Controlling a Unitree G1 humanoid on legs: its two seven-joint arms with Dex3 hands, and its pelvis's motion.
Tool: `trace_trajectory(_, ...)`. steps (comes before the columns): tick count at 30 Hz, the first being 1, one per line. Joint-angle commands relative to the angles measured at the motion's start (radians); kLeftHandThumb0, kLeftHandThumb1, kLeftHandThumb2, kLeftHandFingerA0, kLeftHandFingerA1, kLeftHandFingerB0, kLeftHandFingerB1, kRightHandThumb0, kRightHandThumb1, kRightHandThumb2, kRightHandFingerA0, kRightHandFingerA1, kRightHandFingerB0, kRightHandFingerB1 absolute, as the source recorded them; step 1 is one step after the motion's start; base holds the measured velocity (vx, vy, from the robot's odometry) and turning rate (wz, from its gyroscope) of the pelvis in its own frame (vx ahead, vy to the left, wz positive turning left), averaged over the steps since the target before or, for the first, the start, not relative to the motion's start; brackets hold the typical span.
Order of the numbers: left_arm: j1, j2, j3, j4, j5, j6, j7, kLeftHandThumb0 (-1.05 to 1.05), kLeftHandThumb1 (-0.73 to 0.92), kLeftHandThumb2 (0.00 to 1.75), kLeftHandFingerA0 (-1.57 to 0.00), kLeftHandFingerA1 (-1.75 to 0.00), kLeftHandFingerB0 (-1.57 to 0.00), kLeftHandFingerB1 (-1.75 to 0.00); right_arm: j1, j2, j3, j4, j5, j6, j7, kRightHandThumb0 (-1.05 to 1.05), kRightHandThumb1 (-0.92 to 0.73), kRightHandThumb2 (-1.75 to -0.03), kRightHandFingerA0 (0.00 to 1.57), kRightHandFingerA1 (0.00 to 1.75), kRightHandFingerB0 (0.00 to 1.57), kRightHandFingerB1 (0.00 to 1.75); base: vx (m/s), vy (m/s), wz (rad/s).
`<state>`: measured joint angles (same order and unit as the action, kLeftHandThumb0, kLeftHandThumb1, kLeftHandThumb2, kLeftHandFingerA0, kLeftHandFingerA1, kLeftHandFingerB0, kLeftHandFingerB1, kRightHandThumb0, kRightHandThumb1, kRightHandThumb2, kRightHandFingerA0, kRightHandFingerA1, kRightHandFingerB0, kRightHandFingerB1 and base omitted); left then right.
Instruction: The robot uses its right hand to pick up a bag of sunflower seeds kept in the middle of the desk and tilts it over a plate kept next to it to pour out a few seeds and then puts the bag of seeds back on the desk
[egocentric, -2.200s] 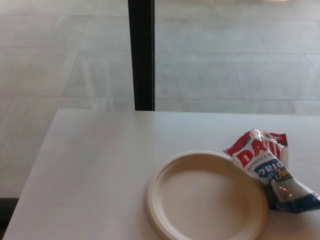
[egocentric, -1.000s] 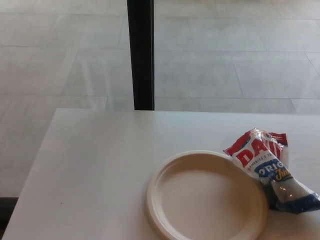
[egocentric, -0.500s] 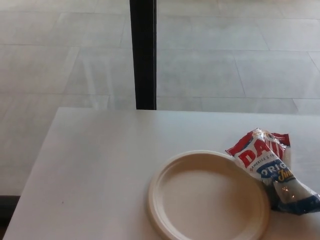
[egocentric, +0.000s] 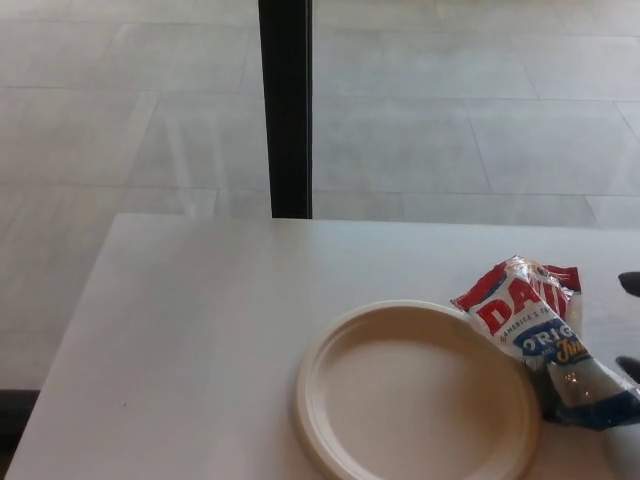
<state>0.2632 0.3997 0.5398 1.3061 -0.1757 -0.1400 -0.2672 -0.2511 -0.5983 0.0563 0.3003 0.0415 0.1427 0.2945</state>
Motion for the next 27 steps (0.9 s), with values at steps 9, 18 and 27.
trace_trajectory(9, 0.011, 0.030, -0.011, 0.003, -0.015, -0.030, -0.018, -0.93, 0.61, 0.99, -0.22, -0.59, -0.05, -0.39, 0.027, 0.052, 0.093, 0.005, -0.177, 0.063, -0.059, -0.85, -0.74, -0.63, 0.13, 0.41, 0.26, 0.31, 0.00, 0.000, 0.00)
trace_trajectory(18, 0.016, 0.031, -0.021, 0.011, -0.012, -0.028, -0.010, -0.95, 0.61, 1.00, -0.25, -0.57, -0.05, -0.36, 0.051, 0.096, 0.126, -0.104, -0.241, 0.125, -0.074, -0.86, -0.79, -0.65, 0.15, 0.45, 0.35, 0.32, 0.00, 0.000, 0.00)
trace_trajectory(27, 0.015, 0.035, -0.035, 0.008, -0.005, -0.034, -0.011, -0.87, 0.59, 1.00, -0.22, -0.57, -0.08, -0.40, 0.043, 0.134, 0.119, -0.159, -0.266, 0.236, -0.082, -0.87, -0.81, -0.65, 0.22, 0.52, 0.41, 0.32, 0.00, 0.000, 0.00)
